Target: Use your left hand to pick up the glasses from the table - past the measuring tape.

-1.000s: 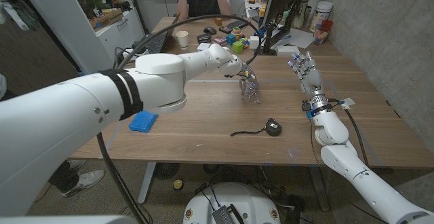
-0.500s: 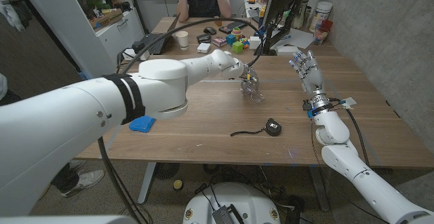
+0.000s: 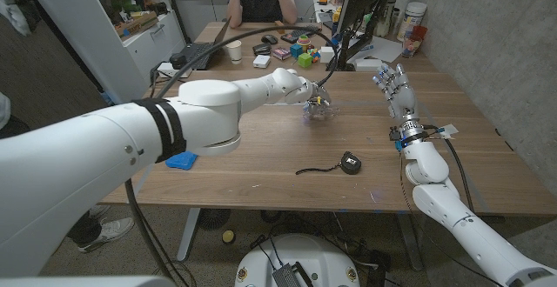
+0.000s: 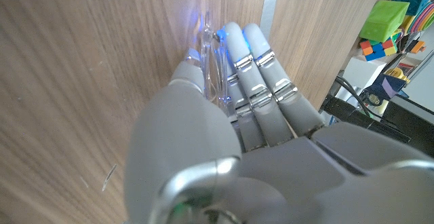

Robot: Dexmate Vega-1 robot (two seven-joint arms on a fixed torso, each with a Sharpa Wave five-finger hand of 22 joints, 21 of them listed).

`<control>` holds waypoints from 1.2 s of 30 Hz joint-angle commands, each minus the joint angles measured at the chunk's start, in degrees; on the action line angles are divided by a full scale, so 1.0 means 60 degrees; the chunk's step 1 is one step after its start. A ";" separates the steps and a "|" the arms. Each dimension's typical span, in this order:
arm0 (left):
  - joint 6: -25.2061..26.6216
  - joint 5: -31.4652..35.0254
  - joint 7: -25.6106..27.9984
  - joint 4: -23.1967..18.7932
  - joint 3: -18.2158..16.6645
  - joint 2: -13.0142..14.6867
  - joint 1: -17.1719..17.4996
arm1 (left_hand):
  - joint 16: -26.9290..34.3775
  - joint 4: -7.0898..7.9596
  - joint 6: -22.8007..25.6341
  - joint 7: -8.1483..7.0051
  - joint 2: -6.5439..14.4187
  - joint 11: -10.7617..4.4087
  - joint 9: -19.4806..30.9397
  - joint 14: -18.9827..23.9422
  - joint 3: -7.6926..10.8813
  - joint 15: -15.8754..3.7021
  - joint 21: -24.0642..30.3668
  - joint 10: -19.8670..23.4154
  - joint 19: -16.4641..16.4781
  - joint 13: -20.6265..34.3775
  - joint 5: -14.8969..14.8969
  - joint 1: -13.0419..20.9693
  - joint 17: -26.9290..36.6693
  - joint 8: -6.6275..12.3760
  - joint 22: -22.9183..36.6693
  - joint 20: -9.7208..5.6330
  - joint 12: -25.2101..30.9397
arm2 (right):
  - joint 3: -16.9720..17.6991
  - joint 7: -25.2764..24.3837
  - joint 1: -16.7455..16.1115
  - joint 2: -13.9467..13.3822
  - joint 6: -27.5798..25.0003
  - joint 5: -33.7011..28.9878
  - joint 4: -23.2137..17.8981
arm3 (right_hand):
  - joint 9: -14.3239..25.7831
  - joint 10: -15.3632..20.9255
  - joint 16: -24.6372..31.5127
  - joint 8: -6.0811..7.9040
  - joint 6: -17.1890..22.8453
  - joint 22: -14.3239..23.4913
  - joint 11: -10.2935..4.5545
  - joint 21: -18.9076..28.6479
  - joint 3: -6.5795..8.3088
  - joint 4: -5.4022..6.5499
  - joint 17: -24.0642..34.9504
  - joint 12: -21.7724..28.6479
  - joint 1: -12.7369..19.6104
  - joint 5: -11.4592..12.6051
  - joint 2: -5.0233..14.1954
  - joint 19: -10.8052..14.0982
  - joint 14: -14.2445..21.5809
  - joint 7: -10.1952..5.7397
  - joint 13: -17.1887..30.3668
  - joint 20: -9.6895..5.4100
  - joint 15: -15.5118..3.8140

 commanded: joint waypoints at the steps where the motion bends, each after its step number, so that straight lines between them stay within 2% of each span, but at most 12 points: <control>1: 0.0360 -0.0112 0.0261 -0.0160 -0.0022 0.0064 0.0028 | 0.0080 -0.0026 0.4440 -0.0562 0.1142 -0.0253 0.0001 0.0578 0.0027 -0.0501 0.0245 0.0517 0.0187 0.0121 -0.0063 0.1273 0.0184 0.0005 0.0054 -0.0488 0.0074 | -0.0072 0.0094 0.0162 0.0051 0.0020 0.0017 0.0197 | 0.0014 0.0112 0.0026 0.0035 0.0096 0.0016 0.0014 -0.0017 -0.0015 -0.0024 0.0032 0.0059 0.0040 0.0053 -0.0079 0.0053 0.0061 -0.0018 0.0056 -0.0041 0.0013; 13: 0.0166 -0.0308 0.0697 0.0280 -0.0146 -0.0092 -0.0057 | -0.0005 -0.0038 0.4494 -0.0446 0.1094 -0.0130 0.0130 0.0774 0.0080 -0.0486 0.0539 0.0621 0.0189 0.0290 -0.0085 0.1340 0.0270 0.0120 0.0079 -0.0494 0.0109 | -0.0078 0.0096 0.0198 0.0022 -0.0012 0.0018 0.0199 | 0.0014 0.0118 0.0014 0.0031 0.0101 0.0015 0.0018 -0.0019 -0.0023 -0.0037 0.0030 0.0050 0.0048 0.0065 -0.0084 0.0057 0.0071 -0.0006 0.0056 -0.0062 0.0017; 36: -0.1191 -0.0562 0.1042 0.0098 -0.0542 0.0347 -0.0499 | -0.0229 -0.0009 0.4561 -0.0397 0.1022 -0.0085 0.0164 0.0969 0.0142 -0.0482 0.0997 0.0706 0.0100 0.0578 -0.0103 0.1340 0.0371 0.0174 0.0068 -0.0509 0.0114 | -0.0039 0.0068 0.0117 -0.0009 0.0000 0.0050 0.0084 | 0.0014 0.0111 -0.0008 0.0022 0.0104 0.0014 0.0016 -0.0033 -0.0045 -0.0059 0.0028 0.0028 0.0057 0.0089 -0.0095 0.0038 0.0085 0.0010 0.0056 -0.0091 0.0014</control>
